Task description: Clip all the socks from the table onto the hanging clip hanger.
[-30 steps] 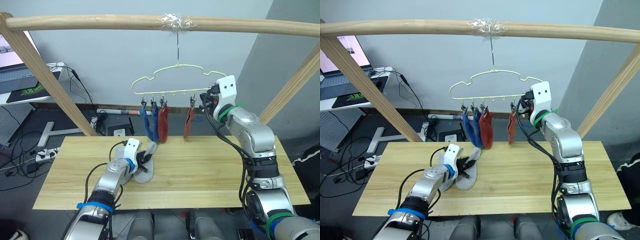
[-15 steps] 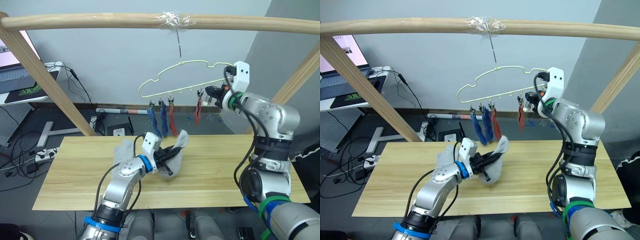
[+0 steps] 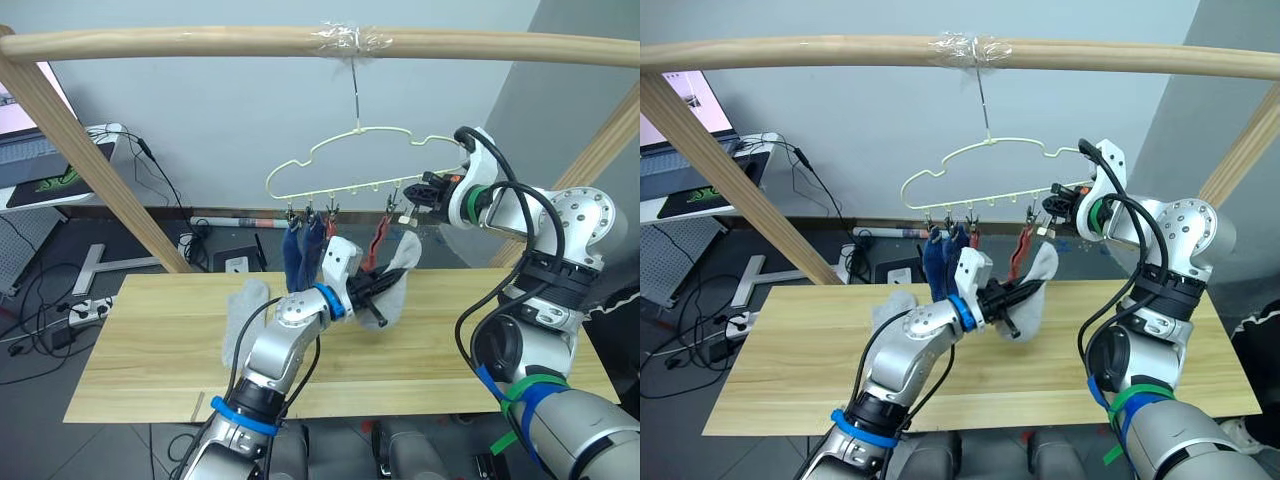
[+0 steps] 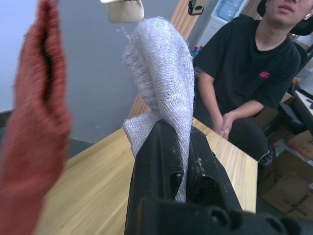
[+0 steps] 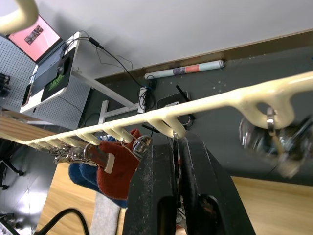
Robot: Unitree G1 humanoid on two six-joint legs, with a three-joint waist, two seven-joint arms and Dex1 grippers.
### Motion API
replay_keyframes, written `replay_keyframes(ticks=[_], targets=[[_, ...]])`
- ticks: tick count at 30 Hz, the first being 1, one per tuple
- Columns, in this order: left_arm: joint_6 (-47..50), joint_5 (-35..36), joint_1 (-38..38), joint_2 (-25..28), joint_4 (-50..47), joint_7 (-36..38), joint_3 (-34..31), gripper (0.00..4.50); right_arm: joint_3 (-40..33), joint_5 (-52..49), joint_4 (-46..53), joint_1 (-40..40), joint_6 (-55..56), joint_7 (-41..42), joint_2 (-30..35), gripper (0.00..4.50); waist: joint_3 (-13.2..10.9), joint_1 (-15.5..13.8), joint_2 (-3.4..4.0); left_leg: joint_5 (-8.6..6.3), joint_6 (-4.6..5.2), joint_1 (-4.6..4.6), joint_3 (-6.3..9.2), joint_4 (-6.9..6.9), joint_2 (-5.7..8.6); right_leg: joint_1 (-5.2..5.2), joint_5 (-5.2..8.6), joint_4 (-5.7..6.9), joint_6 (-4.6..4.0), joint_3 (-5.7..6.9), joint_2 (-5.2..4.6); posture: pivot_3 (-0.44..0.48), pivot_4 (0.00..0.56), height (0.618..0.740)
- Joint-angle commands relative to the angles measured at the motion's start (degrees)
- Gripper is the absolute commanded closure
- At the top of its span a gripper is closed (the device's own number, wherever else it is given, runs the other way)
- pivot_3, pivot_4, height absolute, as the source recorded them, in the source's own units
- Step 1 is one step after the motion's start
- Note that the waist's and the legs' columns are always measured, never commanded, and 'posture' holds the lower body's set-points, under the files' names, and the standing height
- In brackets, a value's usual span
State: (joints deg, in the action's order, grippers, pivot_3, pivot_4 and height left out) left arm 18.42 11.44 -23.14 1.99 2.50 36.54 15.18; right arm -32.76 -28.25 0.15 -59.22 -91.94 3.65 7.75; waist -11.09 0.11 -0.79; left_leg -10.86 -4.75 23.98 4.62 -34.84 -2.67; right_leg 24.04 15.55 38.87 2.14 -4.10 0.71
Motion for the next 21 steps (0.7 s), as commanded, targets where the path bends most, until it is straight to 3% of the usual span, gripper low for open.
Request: replay_keyframes(ticks=[1, 21], targets=[[-0.95, 1.18, -2.29, -0.91, 0.76, -0.61, -1.64, 4.48, -0.21, -0.22, 2.62, -0.23, -0.56, 0.02, 0.58, 4.5, 0.0, 0.07, 0.0, 0.0, 0.0, 0.0, 0.0, 0.0, 0.0, 0.0, 0.0, 0.0, 0.0, 0.0, 0.0, 0.075, 0.198, 0.74], [-2.82, 0.98, -5.6, -2.78, 3.4, -1.35, -2.42, 4.48, 1.62, -1.8, 4.23, 1.84, -0.56, 0.76, 1.07, 4.5, -0.02, 0.05, 0.0, 0.0, 0.0, 0.06, 0.01, 0.03, 0.0, 0.01, 0.01, -0.1, 0.02, 0.01, 0.0, 0.072, 0.199, 0.74]])
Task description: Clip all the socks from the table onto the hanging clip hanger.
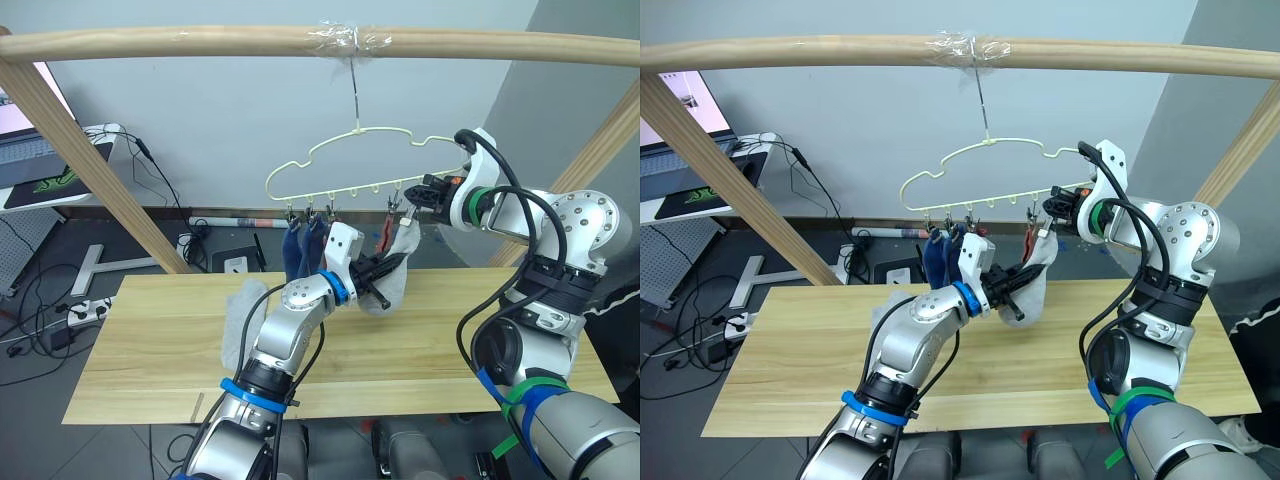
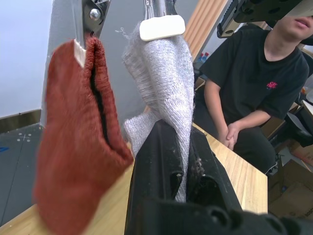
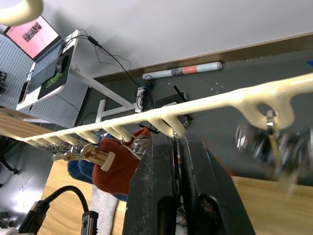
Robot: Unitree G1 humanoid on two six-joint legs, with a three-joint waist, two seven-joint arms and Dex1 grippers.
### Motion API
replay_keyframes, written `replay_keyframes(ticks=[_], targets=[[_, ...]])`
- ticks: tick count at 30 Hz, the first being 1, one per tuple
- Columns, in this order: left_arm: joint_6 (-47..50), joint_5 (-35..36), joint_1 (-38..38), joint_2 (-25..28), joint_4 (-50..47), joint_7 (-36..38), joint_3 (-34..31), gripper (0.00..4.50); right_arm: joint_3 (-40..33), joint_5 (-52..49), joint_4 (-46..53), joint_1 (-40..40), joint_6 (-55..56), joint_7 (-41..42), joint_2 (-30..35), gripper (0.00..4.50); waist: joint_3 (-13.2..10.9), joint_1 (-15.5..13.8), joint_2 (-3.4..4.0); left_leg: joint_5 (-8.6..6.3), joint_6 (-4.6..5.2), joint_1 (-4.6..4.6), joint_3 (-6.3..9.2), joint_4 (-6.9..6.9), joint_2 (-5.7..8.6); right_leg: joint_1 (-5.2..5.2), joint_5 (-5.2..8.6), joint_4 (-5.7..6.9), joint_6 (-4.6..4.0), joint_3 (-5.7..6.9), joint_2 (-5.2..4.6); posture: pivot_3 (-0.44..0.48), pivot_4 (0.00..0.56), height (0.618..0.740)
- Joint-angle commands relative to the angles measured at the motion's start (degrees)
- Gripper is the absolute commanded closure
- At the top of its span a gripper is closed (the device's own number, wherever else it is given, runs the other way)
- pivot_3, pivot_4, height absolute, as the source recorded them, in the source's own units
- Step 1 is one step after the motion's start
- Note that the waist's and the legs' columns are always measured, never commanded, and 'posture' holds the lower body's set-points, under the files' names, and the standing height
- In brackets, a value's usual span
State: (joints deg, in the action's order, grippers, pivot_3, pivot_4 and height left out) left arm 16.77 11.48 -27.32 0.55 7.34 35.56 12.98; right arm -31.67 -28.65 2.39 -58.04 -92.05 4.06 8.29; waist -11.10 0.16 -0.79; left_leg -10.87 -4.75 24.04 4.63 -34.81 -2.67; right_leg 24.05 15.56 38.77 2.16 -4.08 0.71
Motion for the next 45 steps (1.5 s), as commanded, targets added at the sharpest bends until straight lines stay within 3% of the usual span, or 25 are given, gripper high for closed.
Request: replay_keyframes(ticks=[1, 3, 13, 14, 18, 21, 24, 28, 31, 33, 36, 39, 41, 45], targets=[[-1.19, 0.87, -1.58, -1.61, -1.32, -0.59, -0.23, 4.49, 0.6, -1.65, 1.98, 0.8, -0.45, 0.5, 0.64, 4.22, 0.0, 0.0, 0.0, 0.0, 0.0, 0.01, 0.0, 0.0, 0.0, 0.0, 0.0, -0.02, 0.0, 0.0, 0.0, 0.072, 0.199, 0.74], [-1.28, 0.69, -1.76, -1.96, -1.11, -0.87, -0.32, 4.5, 0.2, -2.34, 1.77, 0.81, -0.45, 0.81, 0.87, 3.69, -0.01, 0.03, 0.0, 0.0, 0.0, 0.03, 0.0, 0.0, 0.0, 0.0, 0.0, -0.05, 0.0, 0.0, 0.0, 0.072, 0.199, 0.74], [-1.62, 0.09, -3.18, -2.34, 1.01, -2.08, -0.77, 4.5, 0.55, -11.86, 9.21, 3.78, -0.45, 6.64, 7.99, 0.11, -0.47, 0.41, 0.07, 0.0, 0.01, 0.09, -0.01, 0.02, 0.0, 0.05, 0.0, -0.08, 0.01, -0.01, 0.0, 0.066, 0.203, 0.74], [-1.9, -0.06, -3.56, -2.25, 1.69, -2.16, -0.86, 4.24, 2.01, -11.57, 12.05, 5.29, 1.23, 7.41, 9.49, 0.0, -0.51, 0.47, 0.06, 0.0, 0.01, 0.1, -0.01, 0.02, 0.0, 0.05, 0.0, -0.08, 0.01, -0.01, 0.0, 0.058, 0.211, 0.74], [-2.21, 0.13, -4.31, -1.94, 3.12, -1.53, -0.97, 3.12, 6.31, -10.66, 20.85, 11.51, 6.85, 8.21, 12.18, 0.0, -0.86, 0.71, 0.02, 0.0, 0.01, 0.14, 0.01, 0.03, 0.0, 0.07, 0.03, -0.13, 0.05, 0.0, 0.0, 0.052, 0.203, 0.74], [-2.47, 0.28, -4.59, -1.52, 3.66, -0.76, -1.18, 2.15, 8.84, -7.89, 28.0, 18.87, 13.99, 5.28, 10.24, 0.0, -1.01, 1.33, 0.01, -0.01, 0.0, 0.18, 0.01, 0.03, 0.0, 0.08, 0.05, -0.16, 0.11, 0.0, 0.0, 0.049, 0.204, 0.74], [-0.98, 0.77, -4.39, 1.17, 2.7, 1.08, -2.01, 1.24, 19.45, 0.55, 35.95, 31.62, 27.13, 3.15, 10.86, 0.0, -1.07, 1.53, -0.04, -0.01, 0.0, 0.2, 0.11, 0.04, 0.0, 0.05, 0.11, -0.17, 0.22, 0.09, 0.0, 0.051, 0.204, 0.74], [1.34, 1.8, -2.8, 6.42, -0.93, 3.61, -3.7, 0.04, 26.1, 7.29, 36.29, 38.01, 37.9, -0.49, 7.23, 0.0, -1.2, 2.62, 0.04, 0.0, -0.02, 0.2, -0.04, 0.04, 0.0, 0.16, 0.12, -0.1, 0.23, -0.06, -0.01, 0.059, 0.196, 0.74], [2.95, 3.32, -1.19, 12.4, -5.33, 7.14, -5.4, 0.0, 28.58, 11.34, 34.89, 40.08, 44.02, -3.37, 3.92, 0.59, -1.22, 2.73, 0.0, 0.0, -0.02, 0.08, 0.0, 0.04, -0.01, 0.14, 0.12, 0.05, 0.23, -0.02, 0.0, 0.076, 0.189, 0.74], [3.52, 4.62, -0.25, 15.85, -8.2, 9.19, -6.72, 0.0, 29.97, 13.97, 33.41, 40.45, 47.03, -4.68, 2.78, 1.22, -1.22, 2.68, 0.0, 0.0, -0.02, 0.04, 0.02, 0.05, -0.02, 0.13, 0.13, 0.1, 0.22, -0.01, 0.01, 0.076, 0.189, 0.74], [3.64, 6.63, 1.41, 20.45, -13.01, 11.83, -8.69, 0.0, 32.47, 17.37, 31.22, 40.16, 51.16, -4.93, 2.53, 1.22, -1.22, 2.43, -0.04, 0.0, -0.02, 0.06, 0.0, 0.04, -0.01, 0.12, 0.13, 0.08, 0.21, -0.03, -0.02, 0.113, 0.175, 0.74], [4.79, 8.29, 3.01, 23.72, -17.43, 12.58, -10.49, 0.0, 32.66, 19.17, 28.45, 39.33, 54.37, -5.62, 1.13, 1.69, -1.21, 1.59, -0.05, 0.0, -0.03, 0.07, -0.01, 0.05, 0.0, 0.12, 0.13, 0.05, 0.21, -0.01, -0.05, 0.132, 0.173, 0.74], [5.66, 9.32, 4.05, 24.94, -19.83, 12.29, -11.51, 0.0, 33.0, 20.36, 26.39, 38.45, 55.94, -5.64, 0.75, 2.31, -1.21, 1.42, -0.06, 0.0, -0.03, 0.07, 0.0, 0.06, 0.0, 0.11, 0.13, 0.04, 0.21, -0.01, -0.05, 0.139, 0.169, 0.74], [6.16, 10.41, 6.31, 26.59, -23.98, 12.23, -12.16, 0.0, 33.17, 22.41, 20.92, 35.53, 59.12, -5.58, -0.11, 2.31, -1.2, 1.14, -0.07, 0.0, -0.03, 0.07, -0.01, 0.04, 0.01, 0.11, 0.13, 0.05, 0.21, -0.01, -0.07, 0.152, 0.172, 0.74]])
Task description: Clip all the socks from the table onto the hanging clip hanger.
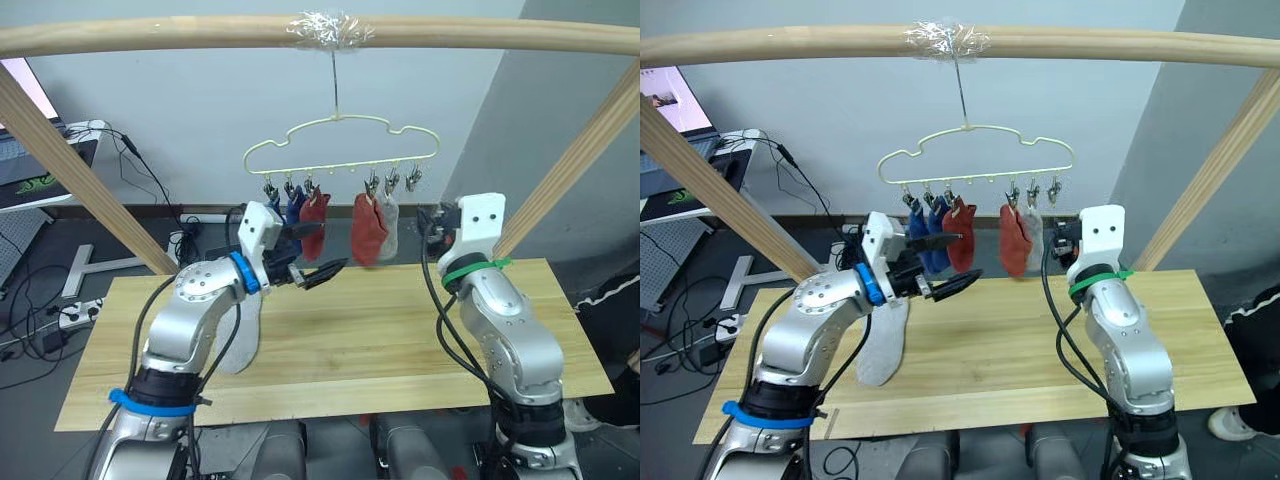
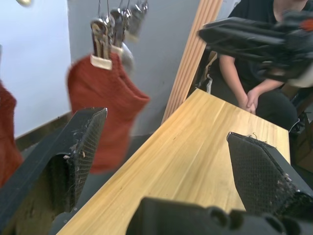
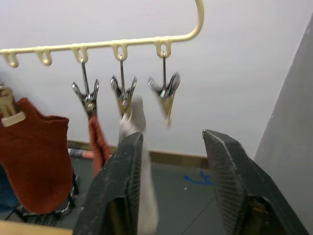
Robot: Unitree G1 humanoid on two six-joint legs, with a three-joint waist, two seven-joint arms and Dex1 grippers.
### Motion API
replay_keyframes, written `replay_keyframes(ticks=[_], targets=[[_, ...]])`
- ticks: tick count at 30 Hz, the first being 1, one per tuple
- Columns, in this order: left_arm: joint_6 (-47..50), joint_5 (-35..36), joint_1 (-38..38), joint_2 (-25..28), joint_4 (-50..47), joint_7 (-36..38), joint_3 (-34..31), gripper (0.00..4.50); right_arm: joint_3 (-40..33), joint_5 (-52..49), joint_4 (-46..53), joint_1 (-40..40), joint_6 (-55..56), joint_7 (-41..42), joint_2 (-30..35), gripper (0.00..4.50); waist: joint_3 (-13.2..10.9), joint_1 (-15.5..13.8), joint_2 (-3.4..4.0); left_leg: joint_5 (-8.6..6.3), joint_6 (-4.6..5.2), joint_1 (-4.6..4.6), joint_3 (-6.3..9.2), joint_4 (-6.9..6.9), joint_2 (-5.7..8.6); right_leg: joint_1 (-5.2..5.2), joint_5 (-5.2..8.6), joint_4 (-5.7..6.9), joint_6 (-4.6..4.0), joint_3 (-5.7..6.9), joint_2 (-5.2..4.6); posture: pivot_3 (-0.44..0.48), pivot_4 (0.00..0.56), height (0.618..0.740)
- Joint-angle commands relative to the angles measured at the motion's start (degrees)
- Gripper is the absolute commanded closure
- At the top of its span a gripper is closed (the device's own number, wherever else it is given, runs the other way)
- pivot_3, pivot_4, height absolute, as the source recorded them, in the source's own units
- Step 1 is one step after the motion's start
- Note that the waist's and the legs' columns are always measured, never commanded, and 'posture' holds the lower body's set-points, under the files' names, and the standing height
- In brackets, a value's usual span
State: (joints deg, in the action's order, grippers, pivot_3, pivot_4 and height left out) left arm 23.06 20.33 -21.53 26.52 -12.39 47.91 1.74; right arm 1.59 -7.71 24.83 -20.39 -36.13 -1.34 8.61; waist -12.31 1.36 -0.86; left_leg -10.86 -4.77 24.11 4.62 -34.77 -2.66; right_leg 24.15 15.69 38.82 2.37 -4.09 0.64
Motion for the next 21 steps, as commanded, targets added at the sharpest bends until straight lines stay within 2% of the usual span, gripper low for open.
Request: replay_keyframes(ticks=[1, 21], targets=[[-0.06, 1.59, 0.54, 0.6, -4.71, -0.44, -0.88, 0.0, -0.2, 1.73, -2.79, -2.74, 3.88, -0.07, -0.55, 2.31, 0.0, -0.16, 0.0, 0.0, 0.0, 0.0, 0.0, 0.0, 0.0, 0.0, 0.0, 0.0, 0.0, 0.0, 0.0, 0.164, 0.176, 0.74], [1.73, 3.29, -1.69, 0.56, -8.49, -5.02, -1.03, 0.0, -1.1, 5.9, -24.64, -13.89, 14.49, -0.29, -2.55, 2.31, -0.02, -1.75, -0.01, 0.0, 0.01, -0.01, 0.0, 0.0, 0.0, 0.0, -0.01, 0.05, -0.02, 0.0, 0.01, 0.209, 0.185, 0.74]])
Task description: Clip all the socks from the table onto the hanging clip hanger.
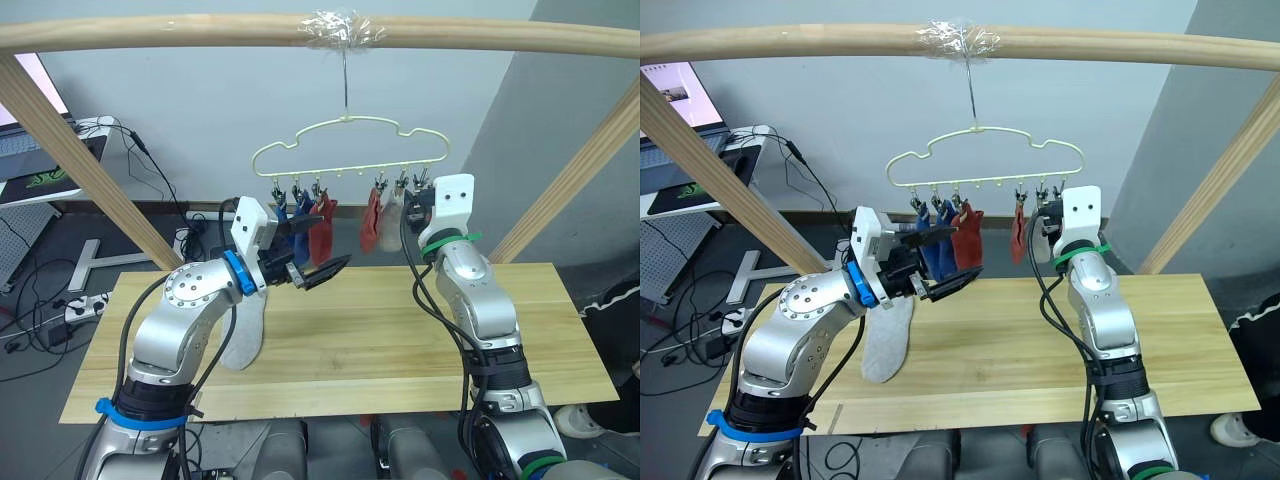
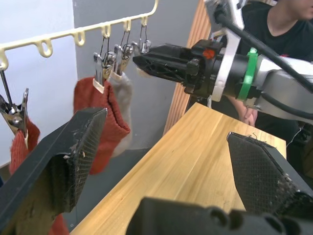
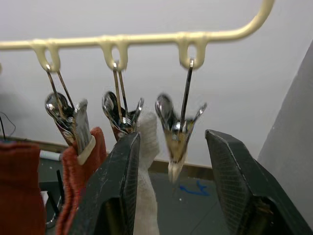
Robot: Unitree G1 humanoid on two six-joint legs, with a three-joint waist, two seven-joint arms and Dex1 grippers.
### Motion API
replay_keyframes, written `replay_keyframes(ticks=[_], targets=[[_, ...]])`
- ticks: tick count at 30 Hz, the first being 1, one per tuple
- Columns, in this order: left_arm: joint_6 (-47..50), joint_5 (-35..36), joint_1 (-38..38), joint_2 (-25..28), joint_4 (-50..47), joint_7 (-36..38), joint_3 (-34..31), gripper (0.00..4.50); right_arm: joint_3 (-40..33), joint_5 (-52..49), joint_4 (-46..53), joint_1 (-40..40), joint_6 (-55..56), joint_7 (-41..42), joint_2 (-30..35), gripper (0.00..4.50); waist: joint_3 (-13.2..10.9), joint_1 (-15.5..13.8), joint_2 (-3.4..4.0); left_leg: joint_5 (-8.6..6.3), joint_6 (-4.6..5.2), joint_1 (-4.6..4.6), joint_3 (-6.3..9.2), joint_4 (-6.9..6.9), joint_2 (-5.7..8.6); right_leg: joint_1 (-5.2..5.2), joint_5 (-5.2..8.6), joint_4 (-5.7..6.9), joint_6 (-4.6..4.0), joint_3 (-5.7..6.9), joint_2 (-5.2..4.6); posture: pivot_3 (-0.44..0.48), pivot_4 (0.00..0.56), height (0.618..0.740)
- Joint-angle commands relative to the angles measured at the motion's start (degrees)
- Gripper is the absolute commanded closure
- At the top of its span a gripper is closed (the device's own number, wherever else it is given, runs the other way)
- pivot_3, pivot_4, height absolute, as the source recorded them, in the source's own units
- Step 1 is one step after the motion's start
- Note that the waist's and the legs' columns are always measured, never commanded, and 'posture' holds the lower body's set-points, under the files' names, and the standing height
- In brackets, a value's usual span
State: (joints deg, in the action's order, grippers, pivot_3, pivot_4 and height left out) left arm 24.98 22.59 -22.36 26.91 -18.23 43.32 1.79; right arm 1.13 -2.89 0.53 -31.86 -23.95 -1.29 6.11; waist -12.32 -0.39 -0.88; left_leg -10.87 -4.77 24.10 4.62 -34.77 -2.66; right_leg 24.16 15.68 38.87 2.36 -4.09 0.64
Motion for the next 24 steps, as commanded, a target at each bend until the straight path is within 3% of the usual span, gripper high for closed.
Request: replay_keyframes(ticks=[1, 24], targets=[[-0.21, 1.04, -0.99, 0.16, -2.64, -0.54, -1.02, 0.0, -0.63, 1.19, -1.43, -3.11, 2.8, -0.33, -0.13, 2.31, 0.0, 0.0, 0.0, 0.0, 0.0, 0.0, 0.0, 0.0, 0.0, 0.0, 0.0, 0.0, 0.0, 0.0, 0.0, 0.209, 0.185, 0.74], [0.14, 4.2, -8.25, -2.67, -3.13, -3.54, -1.03, 0.0, -1.35, 1.49, -11.33, -9.47, 9.67, 1.35, -0.88, 2.31, 0.0, -0.91, 0.0, 0.0, 0.0, -0.01, 0.01, -0.02, 0.0, 0.0, -0.14, 0.05, -0.23, 0.01, 0.01, 0.217, 0.177, 0.74]])
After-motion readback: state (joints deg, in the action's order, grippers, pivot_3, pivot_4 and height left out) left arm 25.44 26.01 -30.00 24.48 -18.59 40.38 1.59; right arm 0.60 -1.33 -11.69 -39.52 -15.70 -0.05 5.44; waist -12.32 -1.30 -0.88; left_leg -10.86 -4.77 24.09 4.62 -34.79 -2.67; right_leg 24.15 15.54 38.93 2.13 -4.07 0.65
